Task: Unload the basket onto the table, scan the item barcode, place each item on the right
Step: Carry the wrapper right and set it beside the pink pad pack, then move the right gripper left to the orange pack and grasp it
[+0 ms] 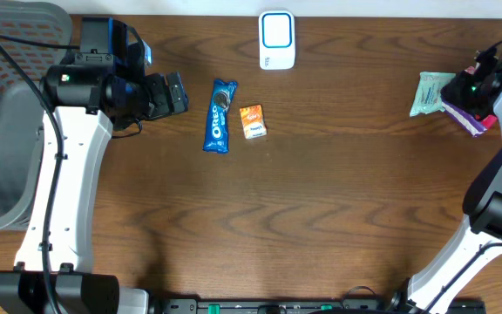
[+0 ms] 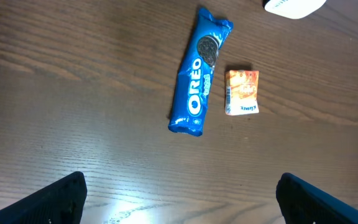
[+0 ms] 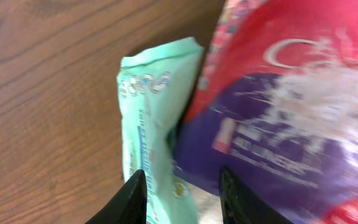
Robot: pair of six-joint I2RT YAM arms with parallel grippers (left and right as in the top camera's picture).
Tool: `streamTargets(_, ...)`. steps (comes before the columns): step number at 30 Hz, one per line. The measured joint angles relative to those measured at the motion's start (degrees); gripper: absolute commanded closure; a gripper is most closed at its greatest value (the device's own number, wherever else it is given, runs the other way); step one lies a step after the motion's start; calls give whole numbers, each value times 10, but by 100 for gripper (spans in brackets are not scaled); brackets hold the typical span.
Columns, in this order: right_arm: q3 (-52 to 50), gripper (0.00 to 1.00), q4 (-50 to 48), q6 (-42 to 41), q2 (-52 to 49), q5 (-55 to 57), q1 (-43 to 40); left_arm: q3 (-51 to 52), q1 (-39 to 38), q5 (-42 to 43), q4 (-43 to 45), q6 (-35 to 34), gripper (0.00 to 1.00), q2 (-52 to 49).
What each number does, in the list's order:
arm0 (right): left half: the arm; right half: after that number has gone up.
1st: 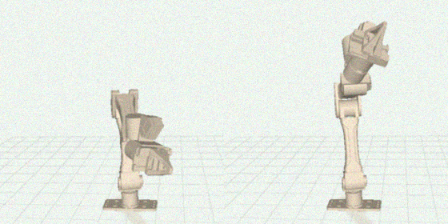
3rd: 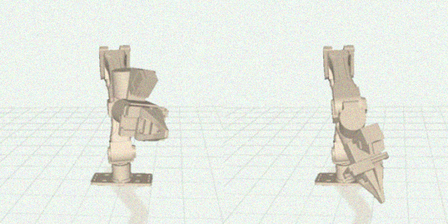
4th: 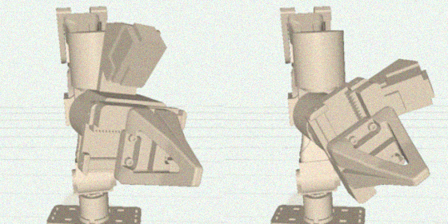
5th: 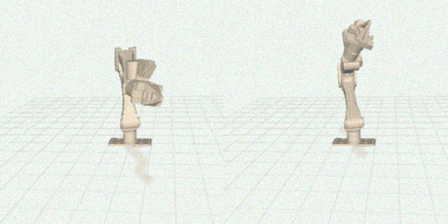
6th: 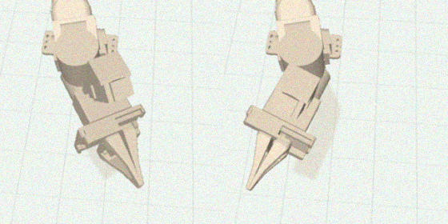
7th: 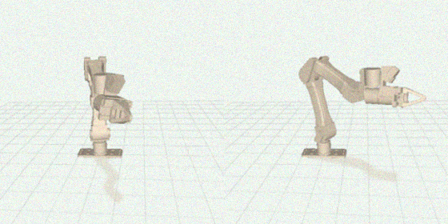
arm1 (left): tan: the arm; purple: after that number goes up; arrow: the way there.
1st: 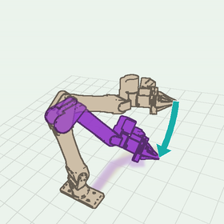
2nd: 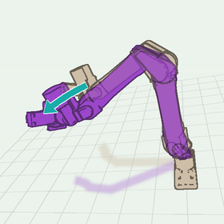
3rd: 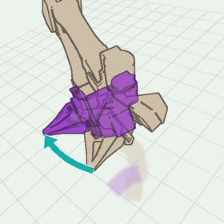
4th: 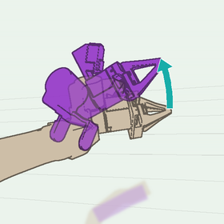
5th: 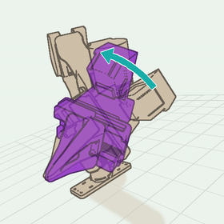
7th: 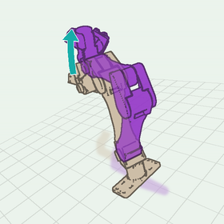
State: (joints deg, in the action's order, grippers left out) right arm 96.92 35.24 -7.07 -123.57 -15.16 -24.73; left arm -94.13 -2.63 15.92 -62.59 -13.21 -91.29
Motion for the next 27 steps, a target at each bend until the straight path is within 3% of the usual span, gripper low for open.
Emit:
streamTargets(3, 0, 66, 7, 0, 20, 2, -2, 0, 0, 0, 0, 0, 2, 0)
streamTargets(6, 0, 46, 11, -1, 60, -23, -2, 0, 0, 0, 0, 0, 2, 0)
streamTargets(10, 1, 9, 46, -1, 123, -113, 8, 0, 0, 0, 0, 0, 2, 0)
streamTargets(12, 5, 3, 76, 0, 141, -154, 22, 0, 0, 0, 0, 0, 2, 0)
streamTargets(18, 2, 1, 134, 1, 129, -212, 116, 0, 0, 0, 0, 0, 2, 0)
streamTargets(27, -1, 1, 75, -6, 55, -207, 313, 0, 0, 0, 0, 0, 2, 0)
